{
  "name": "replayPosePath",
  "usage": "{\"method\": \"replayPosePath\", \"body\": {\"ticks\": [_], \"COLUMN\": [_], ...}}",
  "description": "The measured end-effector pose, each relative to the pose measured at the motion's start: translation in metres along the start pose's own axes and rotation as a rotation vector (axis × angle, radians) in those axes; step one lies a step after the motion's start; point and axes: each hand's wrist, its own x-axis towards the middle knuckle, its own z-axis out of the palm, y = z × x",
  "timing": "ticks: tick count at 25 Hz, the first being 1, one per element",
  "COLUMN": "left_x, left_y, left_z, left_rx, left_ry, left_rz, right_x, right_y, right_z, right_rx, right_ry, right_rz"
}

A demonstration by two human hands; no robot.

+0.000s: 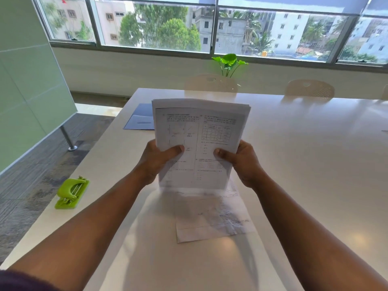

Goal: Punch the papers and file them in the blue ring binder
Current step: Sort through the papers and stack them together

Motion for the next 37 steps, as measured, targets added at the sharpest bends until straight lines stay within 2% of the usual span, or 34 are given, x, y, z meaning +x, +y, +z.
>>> {"method": "replayPosePath", "body": {"ticks": [6, 11, 20, 24, 29, 32, 34, 37], "left_x": [-0.002, -0.012, -0.015, -0.012, -0.024, -0.02, -0.017, -0.019], "left_y": [0.004, -0.013, -0.014, -0.007, -0.025, -0.027, -0.029, -0.041], "left_z": [0.001, 0.009, 0.002, 0.004, 0.009, 0.004, -0.003, -0.014], "left_rx": [0.011, 0.042, 0.099, 0.104, 0.146, 0.179, 0.204, 0.231], "left_ry": [0.009, 0.001, 0.028, 0.057, 0.035, 0.079, 0.137, 0.186], "left_rz": [0.066, -0.004, 0.019, 0.055, -0.024, -0.046, -0.098, -0.204], "right_x": [-0.004, -0.012, -0.012, -0.009, -0.017, -0.016, -0.015, -0.017], "right_y": [-0.009, 0.003, 0.006, 0.006, 0.022, 0.017, 0.018, 0.034], "right_z": [0.0, 0.005, 0.005, 0.005, 0.009, 0.003, -0.005, -0.017], "right_rx": [-0.054, -0.14, -0.163, -0.076, -0.08, -0.071, -0.211, -0.731], "right_ry": [0.002, 0.004, 0.006, 0.018, 0.012, -0.066, -0.111, -0.018], "right_rz": [-0.036, 0.035, 0.015, -0.007, 0.066, 0.089, 0.186, 0.354]}}
